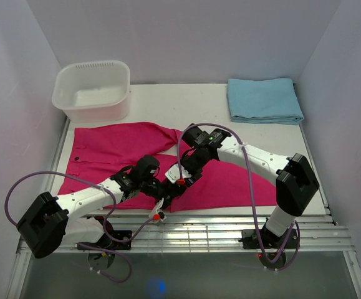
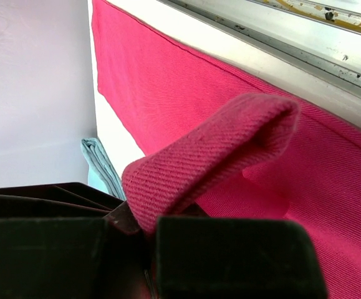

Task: Fold and stack the trousers
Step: Flatten the trousers out

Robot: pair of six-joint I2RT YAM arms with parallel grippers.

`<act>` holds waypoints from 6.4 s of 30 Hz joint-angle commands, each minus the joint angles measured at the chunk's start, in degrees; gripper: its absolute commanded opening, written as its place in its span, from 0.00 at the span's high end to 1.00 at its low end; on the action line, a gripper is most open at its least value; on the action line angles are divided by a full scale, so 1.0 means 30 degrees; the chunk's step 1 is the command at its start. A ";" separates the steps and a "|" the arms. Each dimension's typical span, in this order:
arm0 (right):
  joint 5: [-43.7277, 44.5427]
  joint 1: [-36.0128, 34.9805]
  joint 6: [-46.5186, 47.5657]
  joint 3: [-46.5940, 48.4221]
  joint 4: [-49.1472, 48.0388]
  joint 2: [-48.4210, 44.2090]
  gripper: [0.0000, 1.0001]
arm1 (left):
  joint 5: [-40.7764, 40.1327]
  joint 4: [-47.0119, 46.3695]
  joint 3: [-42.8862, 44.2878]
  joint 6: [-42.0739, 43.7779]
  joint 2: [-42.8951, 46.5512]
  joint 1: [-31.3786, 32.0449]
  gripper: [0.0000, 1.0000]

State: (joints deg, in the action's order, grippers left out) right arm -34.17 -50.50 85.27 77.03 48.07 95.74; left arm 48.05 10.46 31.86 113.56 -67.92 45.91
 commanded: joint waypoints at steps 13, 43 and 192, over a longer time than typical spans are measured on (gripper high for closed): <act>0.1166 0.1012 0.0168 0.2269 0.0382 0.0165 0.49 | 0.1209 0.0703 -0.0570 1.3154 0.1048 0.0106 0.96; -0.0212 -0.0597 0.2160 0.1159 0.1583 0.1220 0.46 | 0.1268 -0.0234 -0.0248 1.3153 0.0521 0.0078 0.96; 0.5503 2.2165 -1.5917 0.0750 0.0294 0.3359 0.92 | -0.4650 -0.1377 1.6597 -2.4600 -1.2665 0.1308 1.00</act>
State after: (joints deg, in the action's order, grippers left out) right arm -17.02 15.44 34.89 79.35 48.29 105.41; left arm 27.07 11.77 81.76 49.67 -116.79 51.37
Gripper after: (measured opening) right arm 0.081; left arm 0.022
